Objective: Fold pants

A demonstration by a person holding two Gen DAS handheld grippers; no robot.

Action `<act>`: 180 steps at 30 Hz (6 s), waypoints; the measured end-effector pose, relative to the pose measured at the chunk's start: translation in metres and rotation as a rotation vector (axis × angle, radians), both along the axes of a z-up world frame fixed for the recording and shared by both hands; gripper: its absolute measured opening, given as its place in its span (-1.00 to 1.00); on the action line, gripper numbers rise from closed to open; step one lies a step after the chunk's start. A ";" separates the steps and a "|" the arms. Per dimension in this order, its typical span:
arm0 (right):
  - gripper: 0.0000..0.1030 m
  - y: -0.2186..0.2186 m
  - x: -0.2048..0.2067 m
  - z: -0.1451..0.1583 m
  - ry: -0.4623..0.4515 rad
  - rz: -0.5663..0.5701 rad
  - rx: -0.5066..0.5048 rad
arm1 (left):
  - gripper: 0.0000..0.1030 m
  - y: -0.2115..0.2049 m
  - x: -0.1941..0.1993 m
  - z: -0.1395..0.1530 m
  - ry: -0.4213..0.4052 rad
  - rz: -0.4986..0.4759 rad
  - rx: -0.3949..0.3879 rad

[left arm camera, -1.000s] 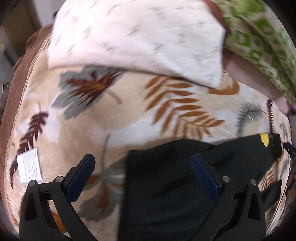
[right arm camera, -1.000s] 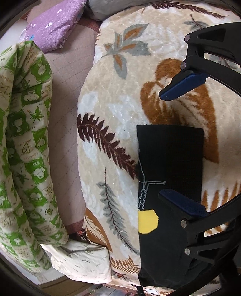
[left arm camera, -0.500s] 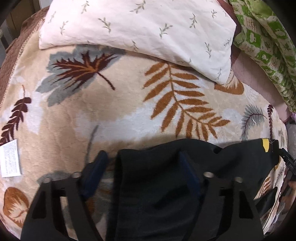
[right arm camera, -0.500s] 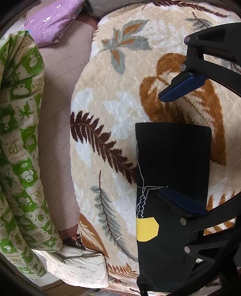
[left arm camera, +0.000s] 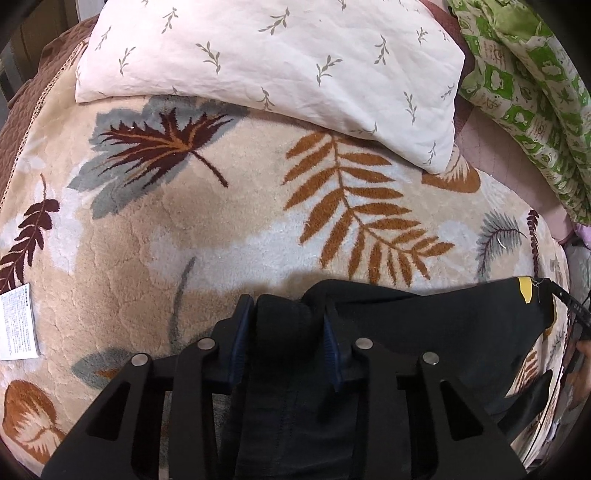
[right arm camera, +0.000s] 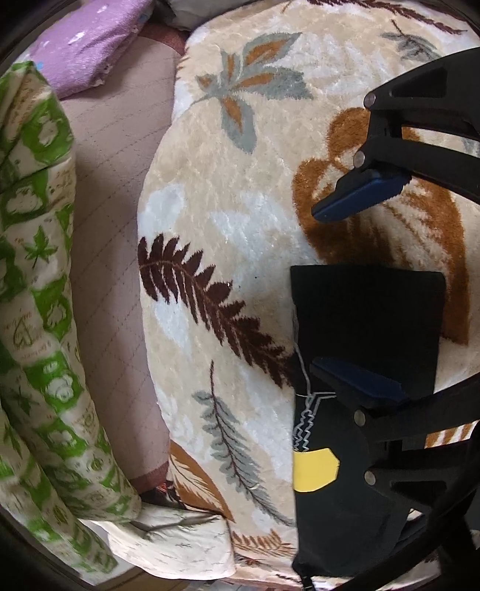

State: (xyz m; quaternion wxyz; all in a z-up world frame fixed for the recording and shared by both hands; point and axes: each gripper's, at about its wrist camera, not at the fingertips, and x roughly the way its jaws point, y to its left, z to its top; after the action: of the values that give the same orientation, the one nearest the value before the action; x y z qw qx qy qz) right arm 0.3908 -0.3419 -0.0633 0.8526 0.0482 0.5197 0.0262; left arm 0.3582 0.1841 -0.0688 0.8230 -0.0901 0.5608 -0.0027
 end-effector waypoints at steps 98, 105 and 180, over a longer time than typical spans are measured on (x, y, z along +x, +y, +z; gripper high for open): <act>-0.93 -0.033 -0.222 0.027 -0.046 0.009 0.165 | -0.48 0.026 -0.186 0.055 -0.188 -0.082 -0.194; -0.94 -0.033 -0.236 0.043 -0.073 0.018 0.180 | -0.47 0.025 -0.195 0.056 -0.199 -0.112 -0.183; -0.22 0.400 -0.251 0.016 -0.162 0.867 0.030 | -0.84 0.062 -0.130 0.021 -0.079 -0.096 -0.383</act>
State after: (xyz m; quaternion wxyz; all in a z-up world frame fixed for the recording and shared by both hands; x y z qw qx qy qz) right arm 0.1401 0.0580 -0.0476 0.8001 -0.1639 0.4227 0.3929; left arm 0.2280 0.2463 -0.0476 0.8112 -0.2178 0.5210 -0.1520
